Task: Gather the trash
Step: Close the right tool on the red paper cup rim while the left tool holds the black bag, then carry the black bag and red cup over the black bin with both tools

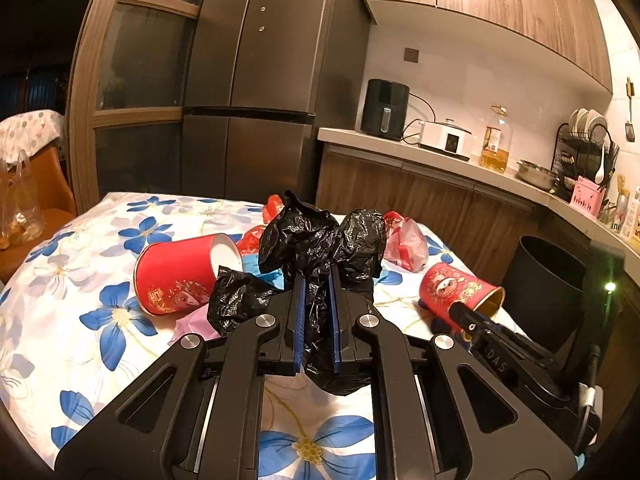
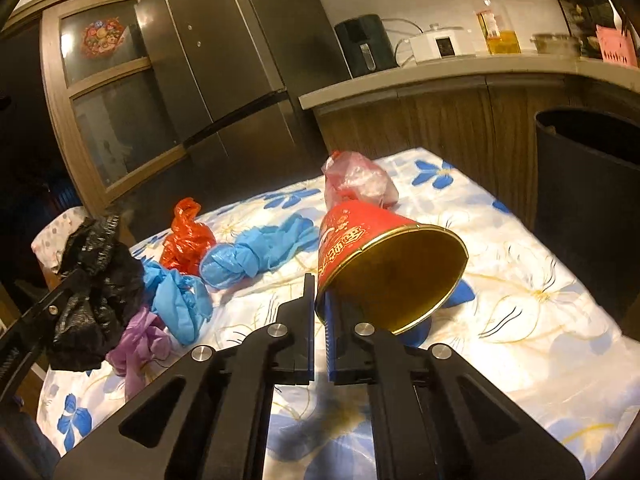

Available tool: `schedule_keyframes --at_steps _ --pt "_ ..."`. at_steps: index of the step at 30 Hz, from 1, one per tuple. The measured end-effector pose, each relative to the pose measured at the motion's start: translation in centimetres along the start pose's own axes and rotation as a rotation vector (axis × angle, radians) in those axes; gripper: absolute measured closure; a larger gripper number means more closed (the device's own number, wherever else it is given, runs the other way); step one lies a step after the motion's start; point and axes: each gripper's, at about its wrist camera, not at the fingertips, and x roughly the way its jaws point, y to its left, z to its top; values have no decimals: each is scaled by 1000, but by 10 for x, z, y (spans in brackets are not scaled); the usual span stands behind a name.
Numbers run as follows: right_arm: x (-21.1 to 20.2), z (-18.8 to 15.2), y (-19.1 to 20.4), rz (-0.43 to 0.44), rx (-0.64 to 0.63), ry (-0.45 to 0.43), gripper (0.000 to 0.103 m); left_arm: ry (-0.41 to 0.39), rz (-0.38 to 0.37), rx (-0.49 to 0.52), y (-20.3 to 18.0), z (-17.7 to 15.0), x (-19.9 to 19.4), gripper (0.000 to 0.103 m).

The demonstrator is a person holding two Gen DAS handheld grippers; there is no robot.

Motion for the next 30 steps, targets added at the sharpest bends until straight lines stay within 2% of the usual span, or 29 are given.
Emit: schedule_keyframes --at_steps 12,17,24,30 --pt "-58 17 -19 -34 -30 -95 98 7 -36 40 -28 5 0 93" --pt "-81 25 -38 -60 -23 -130 98 -4 -76 72 -58 10 -2 93" --pt "-106 37 -72 -124 -18 -167 98 16 -181 98 -107 14 8 93" --pt "-121 48 -99 -187 -18 -208 98 -8 -246 146 -154 18 13 93"
